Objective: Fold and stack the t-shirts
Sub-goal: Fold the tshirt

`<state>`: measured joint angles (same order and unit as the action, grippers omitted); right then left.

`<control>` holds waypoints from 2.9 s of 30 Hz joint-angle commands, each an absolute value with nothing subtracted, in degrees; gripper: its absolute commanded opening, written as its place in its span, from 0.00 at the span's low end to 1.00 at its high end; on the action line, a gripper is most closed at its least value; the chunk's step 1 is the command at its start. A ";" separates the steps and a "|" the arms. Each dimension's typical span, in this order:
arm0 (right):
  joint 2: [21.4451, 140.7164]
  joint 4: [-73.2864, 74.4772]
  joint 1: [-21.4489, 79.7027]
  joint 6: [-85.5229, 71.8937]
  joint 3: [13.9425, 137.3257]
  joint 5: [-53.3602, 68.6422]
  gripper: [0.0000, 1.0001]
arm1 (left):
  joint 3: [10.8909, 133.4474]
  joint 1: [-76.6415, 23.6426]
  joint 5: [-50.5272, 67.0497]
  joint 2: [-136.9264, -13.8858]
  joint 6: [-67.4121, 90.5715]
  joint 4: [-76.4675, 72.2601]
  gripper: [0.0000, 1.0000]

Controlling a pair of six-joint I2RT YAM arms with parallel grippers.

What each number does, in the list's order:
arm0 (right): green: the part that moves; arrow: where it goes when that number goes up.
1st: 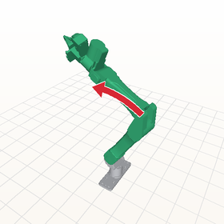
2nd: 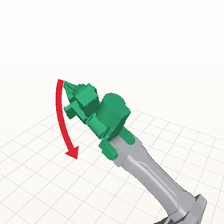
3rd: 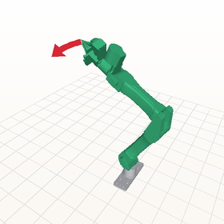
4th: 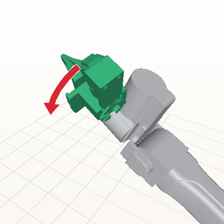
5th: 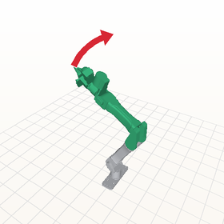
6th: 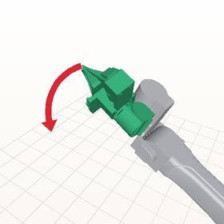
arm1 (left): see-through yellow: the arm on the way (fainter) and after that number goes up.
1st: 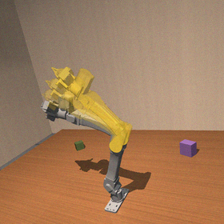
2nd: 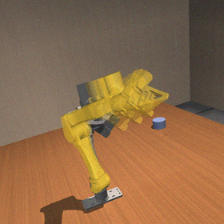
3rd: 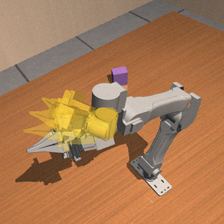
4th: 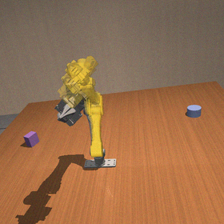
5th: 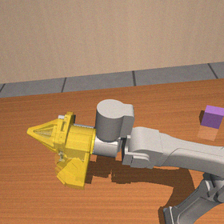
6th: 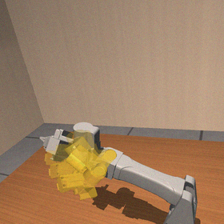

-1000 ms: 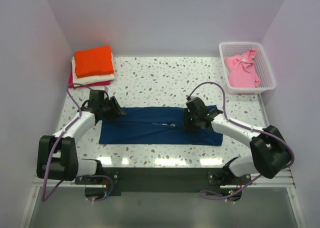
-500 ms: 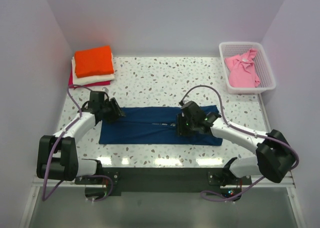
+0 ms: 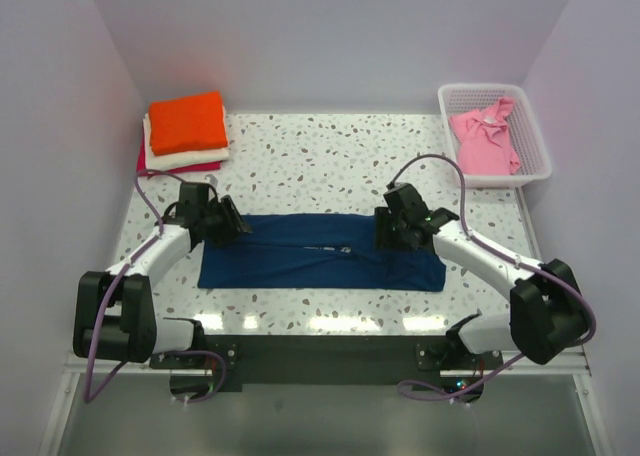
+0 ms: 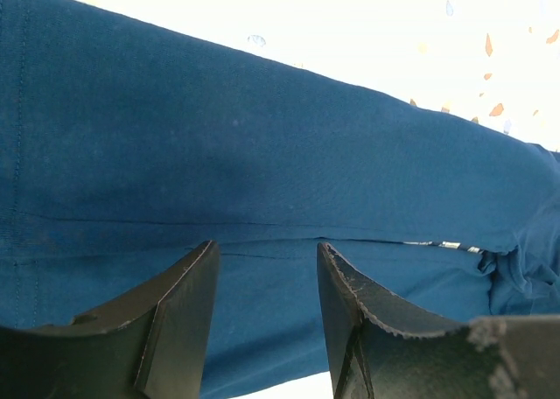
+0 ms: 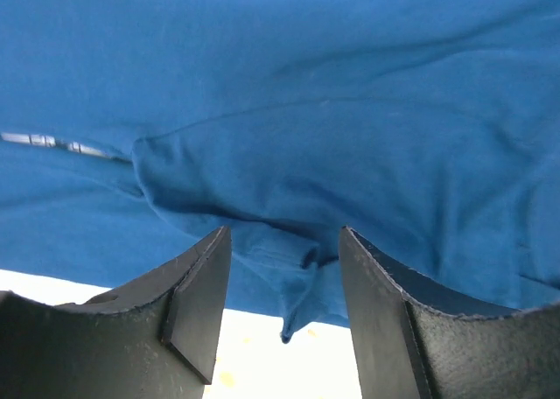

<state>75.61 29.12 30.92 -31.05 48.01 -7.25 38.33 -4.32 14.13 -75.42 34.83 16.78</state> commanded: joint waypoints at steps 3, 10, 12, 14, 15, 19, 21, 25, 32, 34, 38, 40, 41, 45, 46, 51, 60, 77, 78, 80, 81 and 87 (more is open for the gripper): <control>78.31 24.00 31.20 -28.91 45.88 -0.36 0.57 | 37.97 -4.75 15.29 -73.83 33.49 14.94 0.53; 78.31 23.03 31.11 -29.36 43.68 -0.09 0.56 | 37.62 -4.75 15.38 -73.74 33.58 14.68 0.53; 78.14 22.50 31.11 -29.62 43.16 -0.09 0.51 | 37.62 -4.75 15.47 -73.74 33.75 14.68 0.53; 78.14 22.06 31.11 -29.71 42.63 1.23 0.40 | 37.53 -4.75 15.47 -73.74 33.75 14.68 0.53; 78.13 21.89 31.20 -30.14 42.45 1.67 0.36 | 37.62 -4.75 15.47 -73.65 33.75 14.68 0.53; 77.70 20.74 31.38 -30.94 41.14 4.21 0.21 | 37.35 -4.75 15.47 -73.48 33.75 14.68 0.53; 77.00 20.04 31.64 -31.73 40.70 5.97 0.15 | 37.27 -4.75 15.56 -73.56 33.75 14.68 0.53; 75.59 19.60 34.01 -33.57 40.34 6.77 0.11 | 37.18 -4.75 15.56 -73.39 33.84 14.68 0.53; 74.36 18.90 40.42 -37.79 40.96 6.07 0.10 | 36.39 -4.83 16.26 -72.86 33.93 14.41 0.53; 74.53 18.90 41.22 -38.41 41.13 5.72 0.10 | 36.12 -4.92 16.43 -72.69 33.84 14.50 0.53; 75.76 17.59 43.68 -40.07 41.48 5.54 0.10 | 35.07 -5.27 16.96 -72.25 34.01 14.15 0.53; 76.72 16.79 44.73 -40.95 42.18 5.62 0.10 | 34.72 -5.45 17.31 -72.07 34.10 13.89 0.53; 77.25 16.44 45.78 -41.48 42.62 5.10 0.09 | 34.28 -5.54 17.49 -71.98 34.10 13.63 0.53; 80.85 16.00 47.37 -42.27 45.52 4.05 0.09 | 33.31 -6.41 18.37 -71.72 34.37 12.92 0.53; 81.29 15.91 47.72 -42.36 45.88 4.04 0.09 | 33.05 -6.76 18.46 -71.54 34.45 12.83 0.53; 82.71 17.75 48.08 -42.98 47.02 2.12 0.13 | 31.47 -8.17 19.77 -70.32 34.37 12.22 0.55; 66.55 34.43 48.08 -47.10 45.36 -15.18 0.54 | 30.41 -24.31 18.81 -70.05 36.82 8.62 0.65; 67.93 36.49 37.62 -42.63 40.69 -16.97 0.50 | 43.68 -48.42 13.45 -86.66 39.55 2.38 0.56; 68.55 35.78 37.62 -42.63 40.61 -16.53 0.50 | 44.03 -48.69 13.36 -86.92 39.81 2.29 0.55; 70.13 34.46 37.62 -42.80 40.34 -15.82 0.49 | 44.82 -49.13 13.01 -87.36 39.99 2.11 0.54; 70.40 34.11 37.62 -42.80 39.82 -15.39 0.48 | 45.17 -49.30 12.40 -87.45 39.99 2.11 0.54; 66.63 34.45 37.62 -43.85 35.87 -14.06 0.31 | 48.16 -49.74 11.60 -90.44 39.46 2.72 0.54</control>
<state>69.87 35.22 37.76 -43.27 37.95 -14.85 45.34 -49.21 12.97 -89.12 39.03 4.73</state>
